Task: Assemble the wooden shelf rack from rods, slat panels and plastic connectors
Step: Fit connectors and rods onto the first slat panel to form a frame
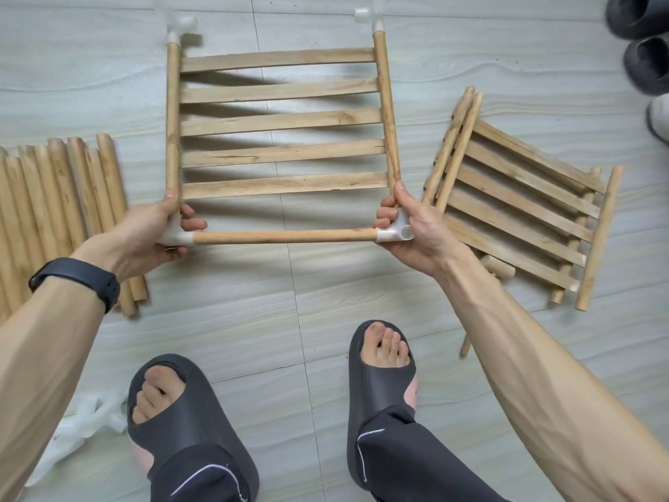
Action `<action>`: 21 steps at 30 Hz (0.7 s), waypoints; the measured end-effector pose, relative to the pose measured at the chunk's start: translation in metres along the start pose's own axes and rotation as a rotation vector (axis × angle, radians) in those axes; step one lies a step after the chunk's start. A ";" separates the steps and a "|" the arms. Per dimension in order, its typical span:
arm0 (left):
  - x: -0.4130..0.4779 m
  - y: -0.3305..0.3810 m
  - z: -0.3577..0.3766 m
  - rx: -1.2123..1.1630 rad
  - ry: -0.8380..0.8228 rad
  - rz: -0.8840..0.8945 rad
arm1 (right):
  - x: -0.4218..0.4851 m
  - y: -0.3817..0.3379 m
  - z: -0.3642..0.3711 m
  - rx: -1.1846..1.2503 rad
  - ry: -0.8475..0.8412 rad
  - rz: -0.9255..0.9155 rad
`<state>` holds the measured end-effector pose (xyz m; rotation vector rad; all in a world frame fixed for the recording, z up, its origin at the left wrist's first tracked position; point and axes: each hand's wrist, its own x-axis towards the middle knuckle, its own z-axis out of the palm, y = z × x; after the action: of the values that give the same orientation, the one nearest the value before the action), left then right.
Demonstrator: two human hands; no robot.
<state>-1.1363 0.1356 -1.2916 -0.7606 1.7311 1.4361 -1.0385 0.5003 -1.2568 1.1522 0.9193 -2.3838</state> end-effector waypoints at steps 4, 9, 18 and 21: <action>-0.002 0.004 -0.004 -0.020 -0.007 -0.009 | 0.004 0.008 -0.005 0.031 0.062 0.069; -0.005 0.013 0.001 0.008 0.002 0.013 | 0.005 0.023 -0.011 0.027 0.180 0.091; -0.012 0.003 0.011 0.097 -0.014 0.022 | 0.000 0.036 -0.015 -0.129 0.294 -0.011; -0.014 0.000 0.011 0.126 0.015 0.021 | 0.000 0.033 -0.014 -0.252 0.340 0.044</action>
<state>-1.1262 0.1457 -1.2807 -0.6888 1.8271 1.3246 -1.0132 0.4855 -1.2768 1.4800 1.2452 -1.9978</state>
